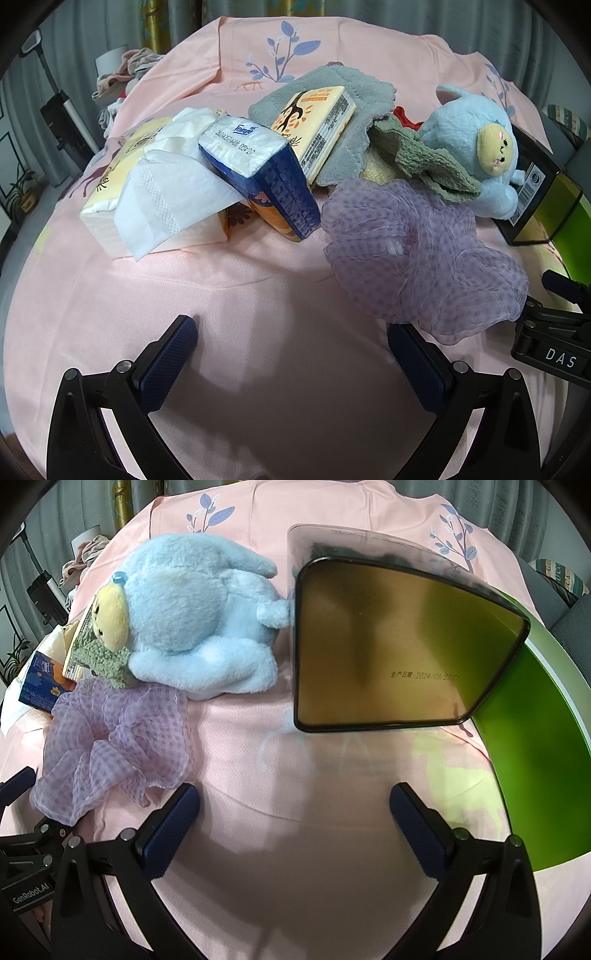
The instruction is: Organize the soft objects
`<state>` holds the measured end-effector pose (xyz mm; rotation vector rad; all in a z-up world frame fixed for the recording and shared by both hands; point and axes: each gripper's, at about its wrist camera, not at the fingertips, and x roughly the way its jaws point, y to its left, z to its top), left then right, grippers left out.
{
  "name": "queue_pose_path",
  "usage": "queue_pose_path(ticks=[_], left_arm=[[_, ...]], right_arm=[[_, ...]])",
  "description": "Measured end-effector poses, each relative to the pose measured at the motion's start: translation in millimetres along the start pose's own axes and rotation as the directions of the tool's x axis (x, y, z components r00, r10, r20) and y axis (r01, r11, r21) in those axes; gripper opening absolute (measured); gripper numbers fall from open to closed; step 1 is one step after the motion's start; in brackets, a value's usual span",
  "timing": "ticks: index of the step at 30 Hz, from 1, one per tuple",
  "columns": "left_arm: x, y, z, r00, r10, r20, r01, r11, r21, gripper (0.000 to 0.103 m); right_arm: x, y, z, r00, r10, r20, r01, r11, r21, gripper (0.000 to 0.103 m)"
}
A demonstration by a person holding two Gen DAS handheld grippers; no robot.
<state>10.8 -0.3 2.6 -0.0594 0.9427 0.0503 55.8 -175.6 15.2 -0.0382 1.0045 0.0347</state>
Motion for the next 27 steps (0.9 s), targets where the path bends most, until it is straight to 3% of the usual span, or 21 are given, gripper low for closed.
queue_pose_path(ticks=[14,18,21,23,25,27], left_arm=[[-3.7,10.4,-9.1,0.999,-0.021,-0.044,0.02,1.0,-0.01,0.103],[-11.3,17.0,-5.5,0.995,-0.071,-0.072,0.067,0.997,-0.045,0.103],[-24.5,31.8,-2.5,0.986,-0.153,-0.073,0.147,0.985,-0.088,0.103],[-37.2,47.6,0.5,0.987,-0.155,-0.05,0.147,0.981,-0.128,0.103],[-50.1,60.7,2.6,0.984,-0.175,-0.018,0.17,0.974,-0.152,0.103],[-61.9,76.9,4.8,0.981,-0.194,0.007,0.192,0.964,-0.184,0.103]], right_arm=[[-0.1,0.0,-0.1,1.0,0.0,0.001,0.0,1.0,0.0,0.102],[-0.2,2.3,-0.2,1.0,-0.011,0.002,0.011,1.0,-0.008,0.102],[1.9,1.4,2.3,1.0,-0.005,-0.007,0.005,1.0,0.004,0.102],[0.3,2.6,5.0,1.0,-0.004,-0.009,0.004,1.0,0.009,0.102],[-4.8,3.0,7.9,1.0,-0.011,-0.026,0.011,1.0,0.002,0.099],[-15.0,-0.8,11.4,0.998,0.036,-0.045,-0.035,0.999,0.023,0.087]])
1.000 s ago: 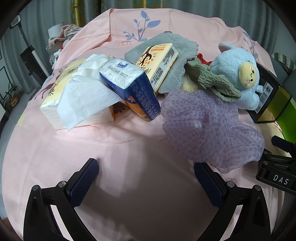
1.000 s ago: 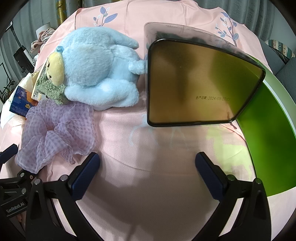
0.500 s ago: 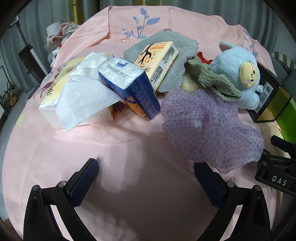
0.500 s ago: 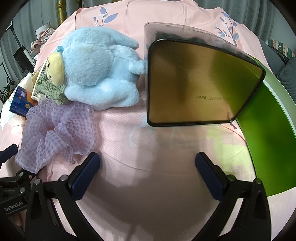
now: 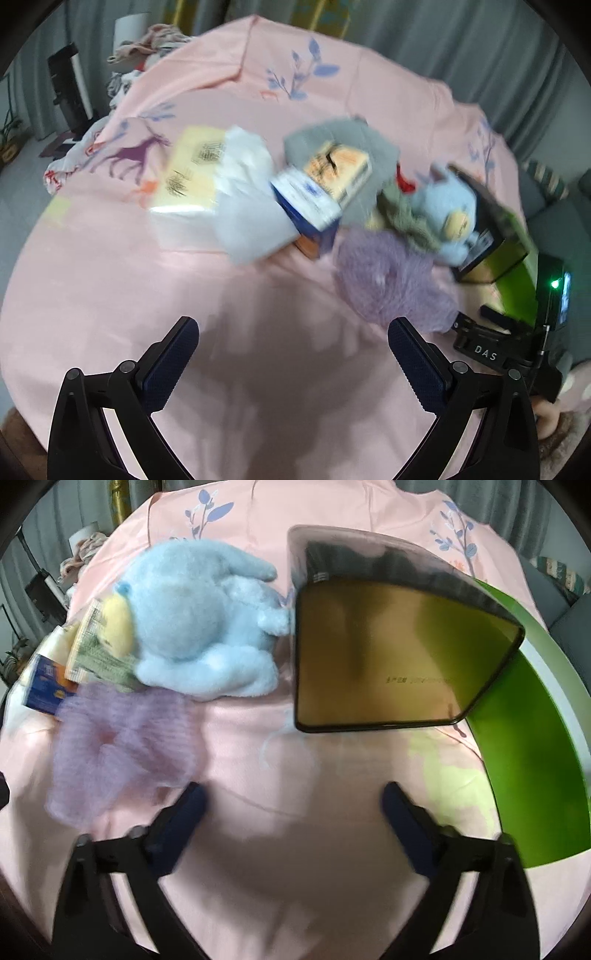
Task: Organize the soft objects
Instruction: 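Grasp the lilac mesh scrunchie with the right gripper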
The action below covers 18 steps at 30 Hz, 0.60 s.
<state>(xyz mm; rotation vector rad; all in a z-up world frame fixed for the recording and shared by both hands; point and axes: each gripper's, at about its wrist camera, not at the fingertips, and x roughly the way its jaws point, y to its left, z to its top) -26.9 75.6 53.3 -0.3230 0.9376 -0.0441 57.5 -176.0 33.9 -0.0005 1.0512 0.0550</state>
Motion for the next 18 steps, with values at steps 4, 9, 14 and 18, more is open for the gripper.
queue_pose_path(ticks=[4,9,14,18], left_arm=[[-16.3,19.3,4.1,0.999,0.028,0.04,-0.027,0.999,-0.032,0.103],[-16.3,21.8,6.1,0.999,0.025,0.046,-0.023,0.999,-0.04,0.1],[-20.8,21.7,5.0,0.998,0.002,0.06,0.0,1.0,-0.031,0.088],[-20.1,23.1,5.7,0.998,0.003,0.059,-0.001,0.999,-0.032,0.076]], right_arm=[[-38.7,-4.8,8.5,0.989,0.134,0.056,-0.138,0.987,0.076,0.089],[-50.2,13.5,19.0,0.958,0.283,0.049,-0.287,0.949,0.133,0.089],[-13.9,51.3,18.9,0.962,0.27,-0.051,-0.26,0.954,0.149,0.088],[7.4,74.1,19.5,0.969,0.23,-0.093,-0.22,0.97,0.106,0.051]])
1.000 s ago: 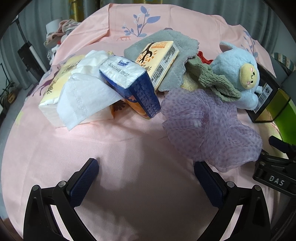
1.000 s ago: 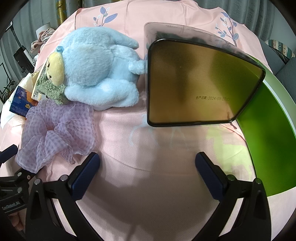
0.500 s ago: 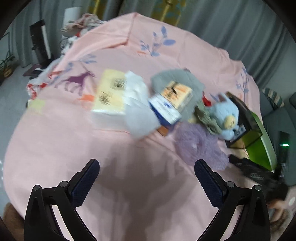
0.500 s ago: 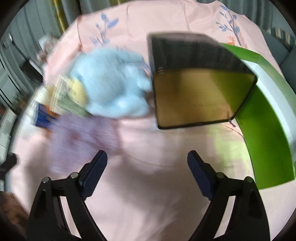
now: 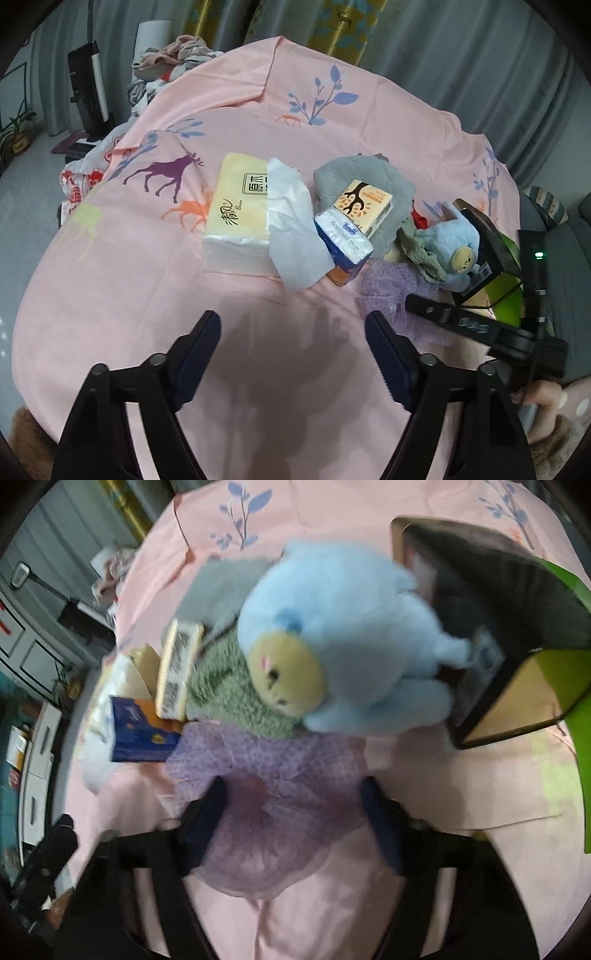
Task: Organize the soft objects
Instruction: 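Grasp the lilac mesh scrunchie with the right gripper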
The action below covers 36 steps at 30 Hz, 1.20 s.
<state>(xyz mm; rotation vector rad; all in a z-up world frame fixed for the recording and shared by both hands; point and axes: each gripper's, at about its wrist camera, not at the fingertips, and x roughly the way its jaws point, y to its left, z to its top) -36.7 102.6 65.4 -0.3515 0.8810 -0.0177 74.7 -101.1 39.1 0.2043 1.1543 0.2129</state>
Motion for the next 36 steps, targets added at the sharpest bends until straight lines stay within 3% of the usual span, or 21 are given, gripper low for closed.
queue_pose_path(ticks=[1,3,7,11,13,14,15,17,19,23,27,30,31,32,34,36], left_arm=[[0.8,0.2,0.1,1.0,-0.007,-0.002,0.007,1.0,0.0,0.073],[3.0,0.4,0.8,1.0,-0.027,-0.014,0.027,1.0,-0.003,0.067],[7.1,-6.0,3.0,0.996,-0.073,-0.047,0.073,0.997,-0.001,0.067],[10.7,-24.8,2.9,0.989,-0.13,-0.076,0.133,0.991,0.034,0.067],[14.3,-34.8,-0.2,0.981,-0.164,-0.105,0.17,0.985,0.043,0.067],[16.9,-39.7,-2.0,0.976,-0.178,-0.125,0.185,0.982,0.048,0.067],[20.8,-45.6,-5.1,0.969,-0.192,-0.152,0.202,0.978,0.053,0.067],[27.2,-54.8,-11.6,0.96,-0.205,-0.189,0.22,0.974,0.062,0.067],[32.2,-62.3,-18.2,0.951,-0.211,-0.225,0.231,0.971,0.067,0.067],[40.7,-75.3,-31.7,0.934,-0.217,-0.282,0.25,0.965,0.085,0.067],[49.6,-84.3,-42.4,0.922,-0.22,-0.319,0.261,0.961,0.094,0.067],[51.4,-89.3,-48.3,0.933,-0.198,-0.301,0.245,0.961,0.128,0.067],[51.2,-91.2,-49.2,0.938,-0.187,-0.291,0.236,0.961,0.146,0.064],[51.0,-92.7,-50.2,0.942,-0.184,-0.281,0.234,0.96,0.155,0.052],[54.9,-93.3,-49.9,0.935,-0.209,-0.287,0.254,0.958,0.132,0.044],[57.8,-96.3,-49.4,0.936,-0.216,-0.277,0.257,0.959,0.117,0.037]], right_arm=[[0.0,-0.5,-2.6,1.0,0.0,0.008,0.0,1.0,-0.002,0.044],[-5.7,-2.9,-7.8,0.999,-0.005,0.033,0.005,1.0,-0.001,0.012],[-24.4,-14.0,-22.0,0.997,0.077,0.005,-0.077,0.997,0.015,0.01],[-53.8,-18.6,-41.7,0.991,0.132,0.007,-0.132,0.991,0.031,0.01],[-70.7,-24.5,-50.7,0.991,0.129,0.018,-0.13,0.991,0.044,0.016],[-71.3,-23.3,-49.1,0.993,0.114,0.014,-0.114,0.992,0.047,0.029],[-73.9,-26.6,-51.2,0.997,0.082,0.005,-0.082,0.996,0.046,0.055],[-79.2,-35.3,-55.1,0.998,0.047,0.033,-0.049,0.997,0.054,0.081],[-82.0,-43.8,-53.4,0.998,0.05,0.048,-0.053,0.996,0.071,0.081],[-74.2,-65.2,-40.5,0.985,0.17,0.023,-0.172,0.975,0.138,0.081],[-58.4,-69.9,-36.6,0.971,0.237,-0.025,-0.23,0.96,0.158,0.081],[-44.8,-65.6,-37.3,0.959,0.275,-0.07,-0.262,0.952,0.156,0.078],[-39.5,-64.3,-38.3,0.956,0.279,-0.086,-0.264,0.952,0.155,0.077],[-33.1,-61.2,-39.9,0.954,0.28,-0.105,-0.264,0.953,0.147,0.073],[-29.2,-58.1,-41.0,0.955,0.276,-0.106,-0.262,0.956,0.131,0.069],[-29.2,-53.8,-41.9,0.958,0.272,-0.091,-0.262,0.959,0.109,0.048]])
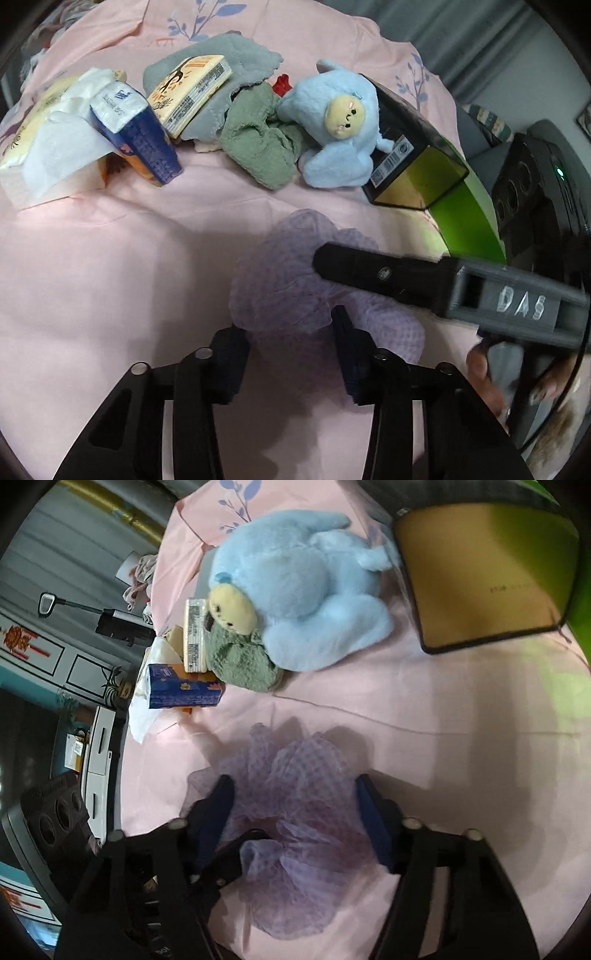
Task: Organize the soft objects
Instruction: 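Grasp the lilac mesh scrunchie with the right gripper, then carry the scrunchie into the green box and open the right gripper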
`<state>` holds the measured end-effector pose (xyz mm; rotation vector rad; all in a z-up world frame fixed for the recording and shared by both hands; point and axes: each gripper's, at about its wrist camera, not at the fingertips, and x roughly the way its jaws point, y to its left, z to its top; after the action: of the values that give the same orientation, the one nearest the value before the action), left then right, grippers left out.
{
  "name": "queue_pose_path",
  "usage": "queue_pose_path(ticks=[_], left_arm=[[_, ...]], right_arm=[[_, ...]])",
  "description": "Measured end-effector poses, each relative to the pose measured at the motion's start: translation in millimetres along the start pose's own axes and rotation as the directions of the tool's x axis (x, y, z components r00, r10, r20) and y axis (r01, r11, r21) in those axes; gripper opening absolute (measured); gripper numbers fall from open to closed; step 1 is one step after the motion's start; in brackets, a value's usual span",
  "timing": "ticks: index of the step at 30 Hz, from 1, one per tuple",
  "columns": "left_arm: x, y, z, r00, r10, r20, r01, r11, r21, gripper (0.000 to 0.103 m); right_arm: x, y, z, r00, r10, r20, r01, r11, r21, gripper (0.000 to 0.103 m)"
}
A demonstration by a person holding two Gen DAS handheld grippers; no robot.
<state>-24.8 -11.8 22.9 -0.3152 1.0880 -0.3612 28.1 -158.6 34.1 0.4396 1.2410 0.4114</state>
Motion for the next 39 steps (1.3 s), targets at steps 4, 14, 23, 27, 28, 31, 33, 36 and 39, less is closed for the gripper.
queue_pose_path(ticks=[4,14,23,27,28,31,33,36,39], left_arm=[[2.7,-14.2,7.9,1.0,0.004,0.011,-0.004,1.0,0.018,0.026],[-35.3,-107.1,64.8,0.981,-0.074,0.178,0.036,0.977,0.21,0.026],[-1.0,-208.1,111.8,0.962,-0.189,0.197,0.11,0.929,0.353,0.026],[38.1,-241.6,118.3,0.971,-0.198,0.131,0.137,0.918,0.371,0.026],[49.2,-249.8,118.1,0.973,-0.2,0.117,0.143,0.915,0.377,0.026],[69.8,-268.9,112.9,0.977,-0.188,0.096,0.135,0.905,0.403,0.026],[87.4,-281.4,110.1,0.986,-0.147,0.082,0.1,0.903,0.418,0.026],[103.1,-290.1,107.6,0.989,-0.137,0.06,0.099,0.902,0.421,0.026],[108.2,-288.1,109.6,0.987,-0.142,0.073,0.102,0.912,0.398,0.026]], right_arm=[[2.3,2.1,-1.2,0.998,0.064,0.0,-0.064,0.998,-0.006,0.021],[-108.8,8.4,36.0,0.962,0.028,0.271,-0.017,0.999,-0.045,0.014],[-194.7,-60.7,56.9,0.847,-0.086,0.524,0.068,0.996,0.055,0.014],[-204.5,-111.2,60.8,0.818,-0.15,0.555,0.069,0.984,0.165,0.014],[-207.8,-118.3,61.5,0.81,-0.167,0.562,0.075,0.98,0.183,0.014],[-213.2,-151.7,58.7,0.797,-0.172,0.579,0.018,0.965,0.262,0.014],[-211.1,-173.7,57.6,0.792,-0.205,0.574,0.004,0.943,0.333,0.014],[-212.2,-186.5,54.9,0.78,-0.228,0.583,0.007,0.935,0.356,0.014],[-216.0,-192.9,50.4,0.768,-0.23,0.598,-0.003,0.932,0.362,0.014]])
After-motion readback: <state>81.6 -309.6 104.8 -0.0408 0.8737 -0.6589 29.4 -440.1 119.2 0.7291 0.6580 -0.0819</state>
